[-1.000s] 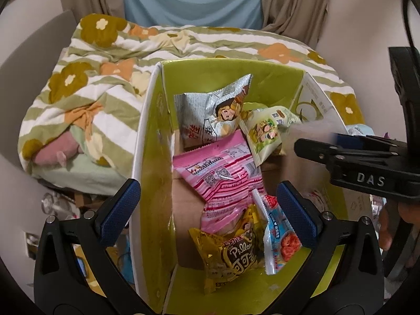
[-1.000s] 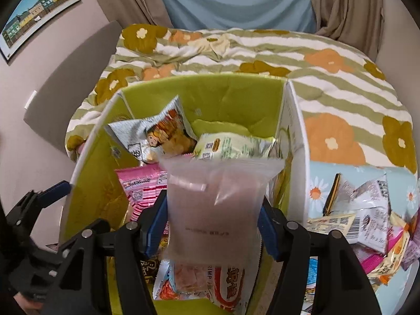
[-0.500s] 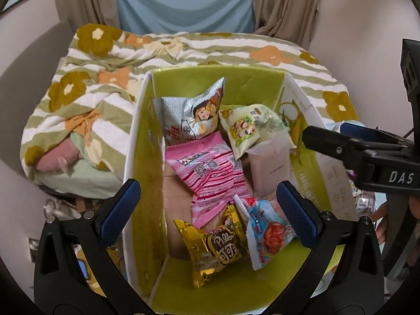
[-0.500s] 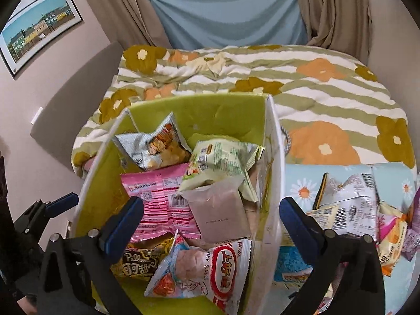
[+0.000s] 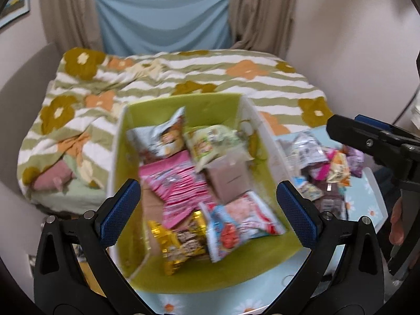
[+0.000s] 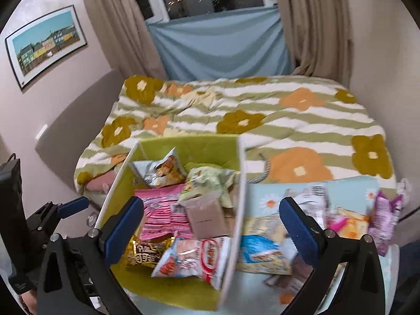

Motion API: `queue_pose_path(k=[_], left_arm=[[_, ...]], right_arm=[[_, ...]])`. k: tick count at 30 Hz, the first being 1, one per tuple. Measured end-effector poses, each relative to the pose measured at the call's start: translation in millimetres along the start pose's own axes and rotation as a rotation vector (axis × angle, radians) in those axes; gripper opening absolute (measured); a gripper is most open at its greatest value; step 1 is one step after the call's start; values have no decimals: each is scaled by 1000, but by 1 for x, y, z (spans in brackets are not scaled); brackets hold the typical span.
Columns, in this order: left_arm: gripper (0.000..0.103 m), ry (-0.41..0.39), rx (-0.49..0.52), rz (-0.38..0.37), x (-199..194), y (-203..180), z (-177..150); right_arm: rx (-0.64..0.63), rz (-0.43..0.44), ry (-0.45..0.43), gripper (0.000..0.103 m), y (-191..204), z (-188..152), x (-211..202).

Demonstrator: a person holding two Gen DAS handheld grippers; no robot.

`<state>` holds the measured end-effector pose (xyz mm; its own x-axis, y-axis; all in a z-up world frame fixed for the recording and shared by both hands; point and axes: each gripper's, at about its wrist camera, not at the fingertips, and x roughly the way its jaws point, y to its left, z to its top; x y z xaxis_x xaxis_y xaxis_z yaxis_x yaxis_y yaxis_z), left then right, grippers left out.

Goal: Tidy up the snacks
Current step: 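Move both tools back over the snacks on the table, then grasp the brown candy bag with the left gripper while the right grasps the purple bag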

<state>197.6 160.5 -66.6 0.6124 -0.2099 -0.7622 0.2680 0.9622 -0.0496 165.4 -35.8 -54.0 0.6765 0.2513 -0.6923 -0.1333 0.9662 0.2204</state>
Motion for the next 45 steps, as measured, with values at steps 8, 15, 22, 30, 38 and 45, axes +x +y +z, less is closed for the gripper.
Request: queue_pose_path(k=[8, 15, 22, 30, 38, 45], left_arm=[[103, -10, 102, -81, 1, -76, 5], [103, 42, 123, -114, 25, -160, -1], [103, 115, 198, -91, 59, -251, -23], [103, 176, 264, 58, 117, -310, -58], [103, 221, 343, 195, 168, -323, -76], [99, 277, 300, 217, 192, -309, -76]], right_arm=[[102, -116, -62, 103, -78, -11, -60], [174, -191, -52, 103, -173, -27, -87], [201, -181, 28, 103, -252, -38, -84], [197, -120, 122, 103, -318, -56, -49], [192, -72, 192, 103, -346, -72, -3], [220, -32, 217, 103, -355, -76, 27]])
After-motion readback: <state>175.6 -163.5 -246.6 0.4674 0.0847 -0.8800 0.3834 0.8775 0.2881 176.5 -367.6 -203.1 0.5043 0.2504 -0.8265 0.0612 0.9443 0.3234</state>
